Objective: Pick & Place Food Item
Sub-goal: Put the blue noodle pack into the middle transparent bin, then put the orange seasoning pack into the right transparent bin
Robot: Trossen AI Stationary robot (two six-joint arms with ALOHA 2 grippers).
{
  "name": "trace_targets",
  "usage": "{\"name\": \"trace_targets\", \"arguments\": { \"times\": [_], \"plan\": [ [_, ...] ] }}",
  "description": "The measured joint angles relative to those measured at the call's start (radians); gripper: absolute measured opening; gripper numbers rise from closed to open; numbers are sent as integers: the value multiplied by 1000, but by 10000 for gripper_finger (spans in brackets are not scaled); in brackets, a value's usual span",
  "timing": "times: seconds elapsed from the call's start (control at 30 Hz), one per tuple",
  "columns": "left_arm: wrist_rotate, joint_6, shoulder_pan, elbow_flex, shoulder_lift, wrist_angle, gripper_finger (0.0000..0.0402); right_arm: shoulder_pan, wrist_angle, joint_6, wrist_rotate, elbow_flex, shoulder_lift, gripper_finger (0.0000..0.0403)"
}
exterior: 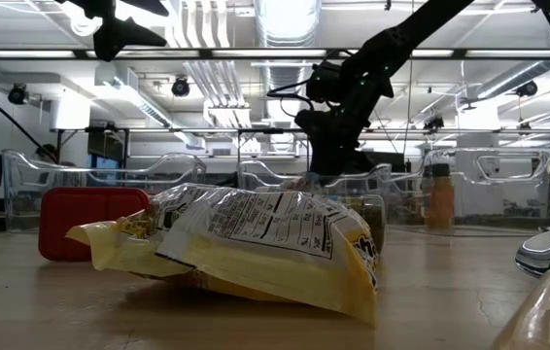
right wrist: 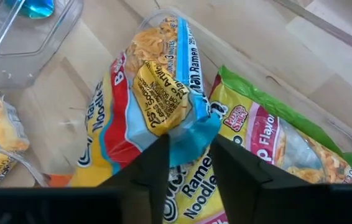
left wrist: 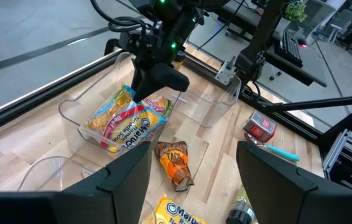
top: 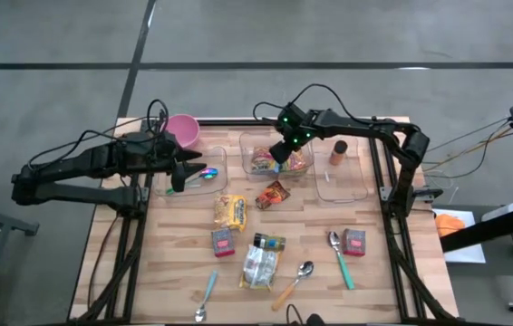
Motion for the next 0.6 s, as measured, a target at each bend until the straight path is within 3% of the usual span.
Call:
{"name": "trace_targets", "arguments": {
  "times": [0.33,0.6],
  "plan": [
    [-2,0,0,0,0,0,242,-2,-75,4,-6,30,-1,179],
    [-1,0,0,0,0,0,242,-3,-102,0,73,67,-24,185]
  ]
}}
